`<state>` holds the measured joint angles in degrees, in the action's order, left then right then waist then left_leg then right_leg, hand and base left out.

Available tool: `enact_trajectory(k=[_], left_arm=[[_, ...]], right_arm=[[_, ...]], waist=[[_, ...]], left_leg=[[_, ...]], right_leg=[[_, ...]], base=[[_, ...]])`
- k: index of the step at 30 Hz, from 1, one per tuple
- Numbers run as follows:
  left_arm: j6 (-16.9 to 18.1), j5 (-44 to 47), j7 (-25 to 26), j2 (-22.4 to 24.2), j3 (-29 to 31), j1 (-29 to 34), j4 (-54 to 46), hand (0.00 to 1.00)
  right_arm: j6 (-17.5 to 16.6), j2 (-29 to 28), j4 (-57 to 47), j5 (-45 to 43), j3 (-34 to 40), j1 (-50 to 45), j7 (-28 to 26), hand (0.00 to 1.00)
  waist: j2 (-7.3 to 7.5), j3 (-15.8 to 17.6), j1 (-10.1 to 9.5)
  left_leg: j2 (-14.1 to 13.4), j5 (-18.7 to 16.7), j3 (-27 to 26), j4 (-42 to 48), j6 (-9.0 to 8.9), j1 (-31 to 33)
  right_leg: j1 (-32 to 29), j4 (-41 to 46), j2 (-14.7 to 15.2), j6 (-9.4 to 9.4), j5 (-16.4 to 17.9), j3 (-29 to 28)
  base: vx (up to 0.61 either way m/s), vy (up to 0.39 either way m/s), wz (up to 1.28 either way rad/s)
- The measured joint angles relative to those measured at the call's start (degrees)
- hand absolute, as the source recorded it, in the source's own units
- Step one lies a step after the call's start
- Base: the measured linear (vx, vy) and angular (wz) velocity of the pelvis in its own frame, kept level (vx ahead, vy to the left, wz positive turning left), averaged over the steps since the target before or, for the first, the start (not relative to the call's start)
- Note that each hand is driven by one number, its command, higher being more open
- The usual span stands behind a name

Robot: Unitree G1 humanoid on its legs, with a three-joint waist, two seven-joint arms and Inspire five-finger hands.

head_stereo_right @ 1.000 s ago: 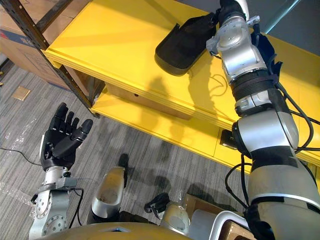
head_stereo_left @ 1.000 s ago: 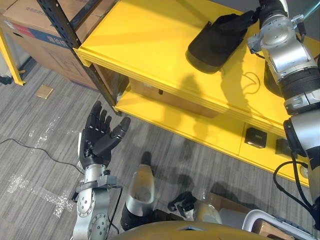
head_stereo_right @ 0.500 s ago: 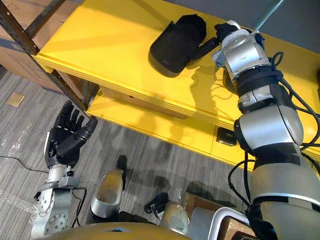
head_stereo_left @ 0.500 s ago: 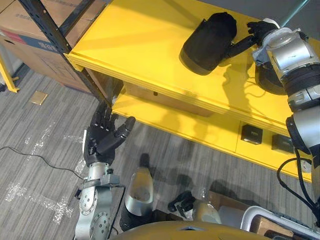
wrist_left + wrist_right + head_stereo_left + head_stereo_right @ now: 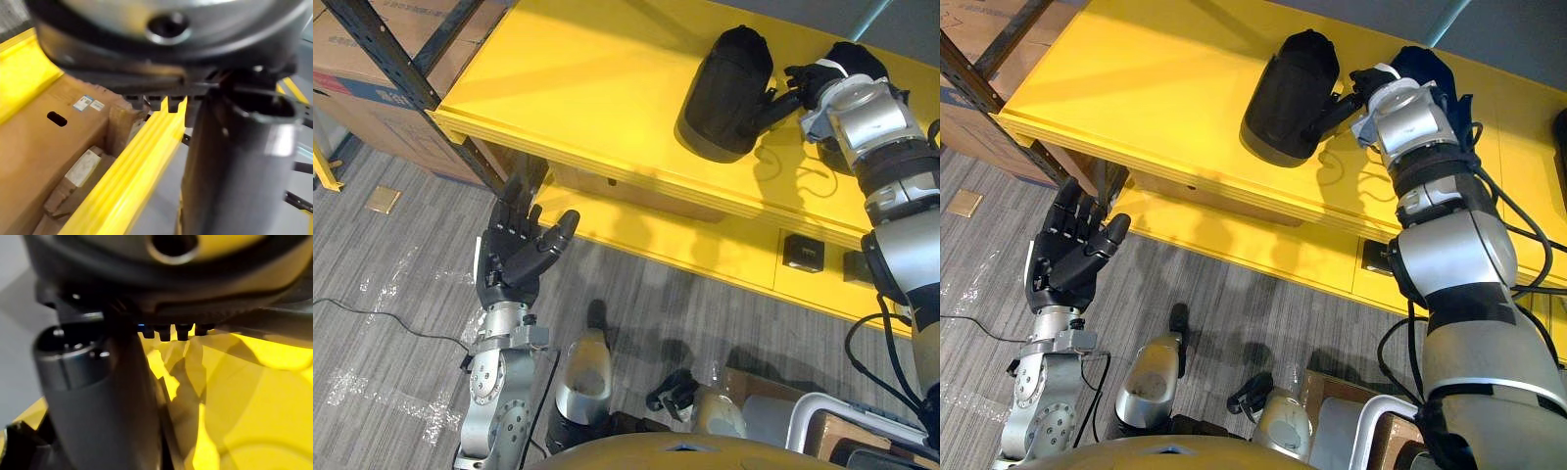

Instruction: Walk over and take three plastic housings, then place them on the shelf

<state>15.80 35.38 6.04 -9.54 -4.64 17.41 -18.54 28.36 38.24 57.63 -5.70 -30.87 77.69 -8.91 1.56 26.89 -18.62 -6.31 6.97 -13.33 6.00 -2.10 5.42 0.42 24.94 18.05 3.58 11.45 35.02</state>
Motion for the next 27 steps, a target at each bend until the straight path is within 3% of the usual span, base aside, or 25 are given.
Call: enact_trajectory(k=[3,12,22,27], left_arm=[[0.0,0.0,0.1,0.0,0.0,0.2,0.0,1.0],[0.0,0.0,0.0,0.0,0.0,0.3,0.0,1.0],[0.2,0.0,-0.2,0.0,0.0,2.3,0.1,1.0],[0.5,0.0,-0.3,0.0,0.0,2.9,0.7,1.0]], right_arm=[[-2.2,0.0,0.0,0.5,-0.2,-0.4,0.4,1.0],[-4.7,0.0,-2.0,0.3,-2.7,-0.5,1.1,1.0],[-14.1,0.0,-10.8,7.8,-6.1,-0.5,2.0,1.0],[-15.6,0.4,-11.3,9.9,-7.6,-0.5,2.3,1.0]], waist=[[0.01,0.0,0.15],[0.01,0.0,0.64],[0.01,0.0,1.29],[0.01,0.0,1.11]], left_leg=[[0.1,0.5,0.0,-0.7,0.0,0.0],[0.1,0.9,0.5,-0.9,0.01,0.3],[-0.6,-0.2,1.4,1.9,-0.19,2.2],[-0.7,-1.1,2.5,3.7,-0.11,3.3]], right_leg=[[-0.4,0.2,0.0,0.0,0.0,0.1],[-0.4,0.4,-0.2,-0.16,0.1,0.9],[-0.4,0.2,-0.7,0.11,0.0,1.2],[0.1,0.1,-0.8,0.12,0.0,2.2]], base=[[0.0,0.0,0.0],[0.0,0.0,0.01],[0.01,-0.001,0.02],[-0.01,0.014,0.09]])
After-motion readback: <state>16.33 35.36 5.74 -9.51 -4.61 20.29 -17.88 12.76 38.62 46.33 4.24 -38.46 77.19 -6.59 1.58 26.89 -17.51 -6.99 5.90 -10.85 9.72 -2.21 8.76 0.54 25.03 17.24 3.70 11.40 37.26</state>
